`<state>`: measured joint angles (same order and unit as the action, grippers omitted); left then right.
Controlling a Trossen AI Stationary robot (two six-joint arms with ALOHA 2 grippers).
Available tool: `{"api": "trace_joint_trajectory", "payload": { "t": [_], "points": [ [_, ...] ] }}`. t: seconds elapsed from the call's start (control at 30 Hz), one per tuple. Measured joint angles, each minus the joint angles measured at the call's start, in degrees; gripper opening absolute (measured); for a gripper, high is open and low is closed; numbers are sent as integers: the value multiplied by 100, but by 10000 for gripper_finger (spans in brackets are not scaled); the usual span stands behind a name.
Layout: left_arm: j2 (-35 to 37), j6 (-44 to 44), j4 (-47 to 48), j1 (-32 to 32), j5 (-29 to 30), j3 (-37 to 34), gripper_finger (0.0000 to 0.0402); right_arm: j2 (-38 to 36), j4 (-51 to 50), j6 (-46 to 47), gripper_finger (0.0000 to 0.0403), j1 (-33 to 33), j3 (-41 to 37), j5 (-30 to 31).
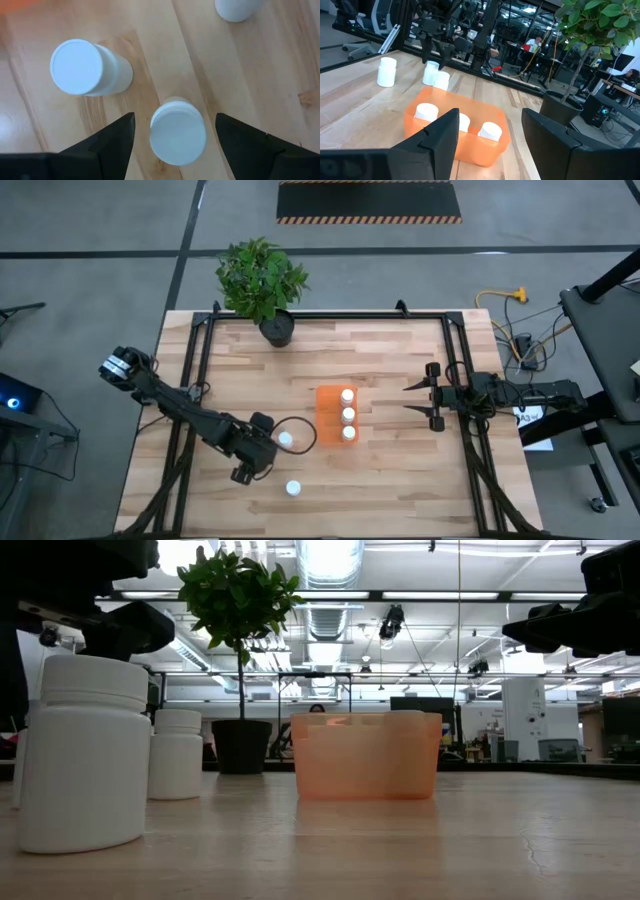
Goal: Pick and place pill bottles into a basket
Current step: Put the white pill bottle into the orange bin
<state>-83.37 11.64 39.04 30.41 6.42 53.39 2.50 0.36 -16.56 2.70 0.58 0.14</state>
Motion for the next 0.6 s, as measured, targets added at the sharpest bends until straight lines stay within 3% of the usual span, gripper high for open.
{"api": "trace_joint_trajectory", "payload": {
  "t": [0.6],
  "points": [
    [-3, 7, 69, -4, -20, 0, 258, 2, 0, 1, 206, 0, 0, 0]
  ]
}}
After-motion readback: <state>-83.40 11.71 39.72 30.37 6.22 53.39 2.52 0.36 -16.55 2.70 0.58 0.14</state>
